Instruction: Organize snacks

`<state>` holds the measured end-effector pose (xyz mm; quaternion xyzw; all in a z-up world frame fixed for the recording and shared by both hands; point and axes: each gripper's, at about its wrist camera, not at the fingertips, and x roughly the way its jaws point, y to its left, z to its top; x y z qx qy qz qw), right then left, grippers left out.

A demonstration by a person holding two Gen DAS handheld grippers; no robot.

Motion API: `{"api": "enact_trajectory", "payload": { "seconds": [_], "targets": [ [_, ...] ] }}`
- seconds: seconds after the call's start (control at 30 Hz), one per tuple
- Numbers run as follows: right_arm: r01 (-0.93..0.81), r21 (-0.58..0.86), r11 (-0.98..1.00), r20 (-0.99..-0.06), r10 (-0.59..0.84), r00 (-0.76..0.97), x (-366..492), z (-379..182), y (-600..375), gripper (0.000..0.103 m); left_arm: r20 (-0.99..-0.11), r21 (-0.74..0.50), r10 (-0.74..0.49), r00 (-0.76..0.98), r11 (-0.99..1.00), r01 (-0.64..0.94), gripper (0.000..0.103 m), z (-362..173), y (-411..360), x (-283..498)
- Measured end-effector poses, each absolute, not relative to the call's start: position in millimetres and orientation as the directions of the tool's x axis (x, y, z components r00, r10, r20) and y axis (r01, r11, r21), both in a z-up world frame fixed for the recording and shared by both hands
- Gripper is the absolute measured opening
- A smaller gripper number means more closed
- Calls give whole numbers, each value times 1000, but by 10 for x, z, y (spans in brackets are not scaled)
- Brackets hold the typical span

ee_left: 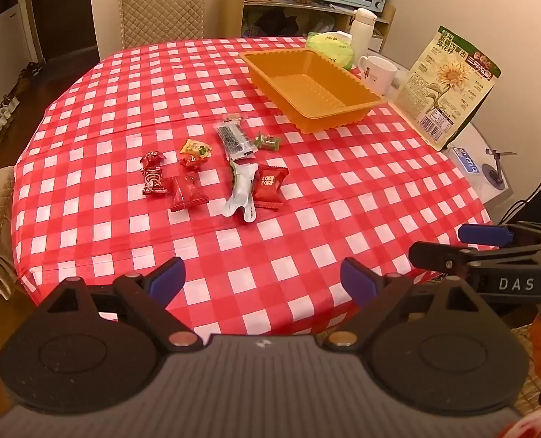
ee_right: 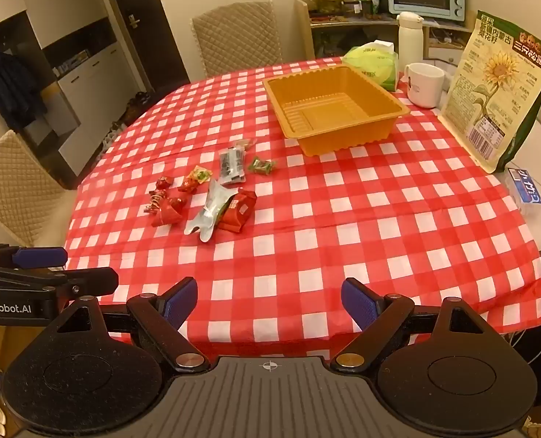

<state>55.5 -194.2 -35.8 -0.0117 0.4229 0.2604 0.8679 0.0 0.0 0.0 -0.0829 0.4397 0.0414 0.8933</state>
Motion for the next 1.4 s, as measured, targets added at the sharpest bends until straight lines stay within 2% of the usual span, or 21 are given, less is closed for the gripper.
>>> {"api": "enact_trajectory", "payload": {
  "seconds": [1.4],
  "targets": [
    [-460, 205, 864, -747, 442, 497, 569, -363, -1911, 86, -798, -107, 6, 603, 983, -151, 91, -3, -5, 3]
  ]
}}
